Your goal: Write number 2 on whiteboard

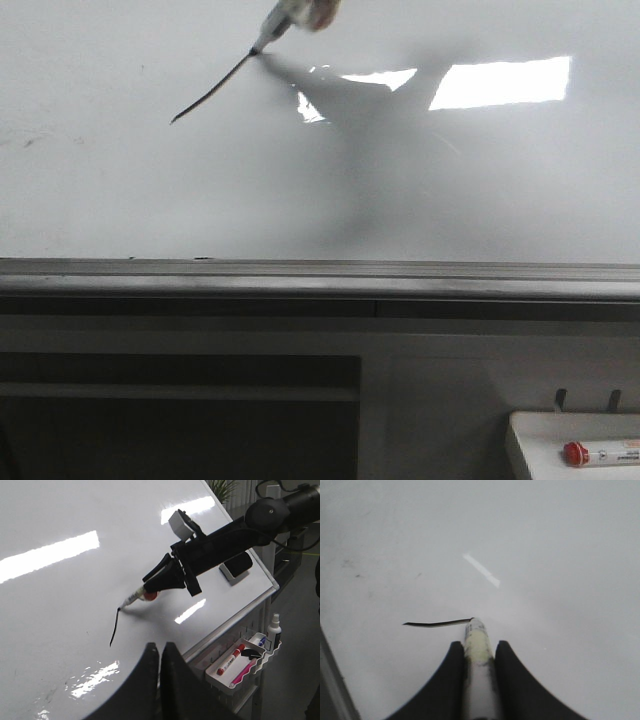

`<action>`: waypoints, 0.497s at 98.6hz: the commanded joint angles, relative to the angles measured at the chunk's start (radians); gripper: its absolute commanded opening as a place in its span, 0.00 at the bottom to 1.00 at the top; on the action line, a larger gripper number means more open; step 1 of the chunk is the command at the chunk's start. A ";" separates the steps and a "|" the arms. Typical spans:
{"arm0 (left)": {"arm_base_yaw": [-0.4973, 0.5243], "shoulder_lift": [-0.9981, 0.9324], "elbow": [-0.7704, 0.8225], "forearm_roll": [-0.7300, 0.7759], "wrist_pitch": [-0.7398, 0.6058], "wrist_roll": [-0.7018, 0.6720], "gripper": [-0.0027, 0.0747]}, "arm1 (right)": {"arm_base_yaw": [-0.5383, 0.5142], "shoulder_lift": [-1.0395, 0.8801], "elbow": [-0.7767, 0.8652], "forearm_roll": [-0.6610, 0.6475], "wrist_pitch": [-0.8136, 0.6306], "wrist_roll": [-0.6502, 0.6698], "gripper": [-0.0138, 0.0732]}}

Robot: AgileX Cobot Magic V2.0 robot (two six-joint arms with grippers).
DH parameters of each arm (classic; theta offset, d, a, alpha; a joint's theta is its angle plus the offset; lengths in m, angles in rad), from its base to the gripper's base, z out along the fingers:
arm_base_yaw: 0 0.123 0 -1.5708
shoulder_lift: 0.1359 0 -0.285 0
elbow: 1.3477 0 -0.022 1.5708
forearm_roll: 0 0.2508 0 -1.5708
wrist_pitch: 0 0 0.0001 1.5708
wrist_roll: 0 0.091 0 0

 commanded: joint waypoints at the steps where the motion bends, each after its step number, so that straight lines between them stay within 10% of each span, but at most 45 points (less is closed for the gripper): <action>1: 0.003 0.020 -0.011 -0.013 -0.072 -0.012 0.01 | -0.061 -0.063 -0.027 -0.008 -0.083 -0.008 0.08; 49: 0.003 0.020 0.008 -0.025 -0.074 -0.012 0.01 | -0.120 -0.129 0.151 0.014 0.082 0.043 0.09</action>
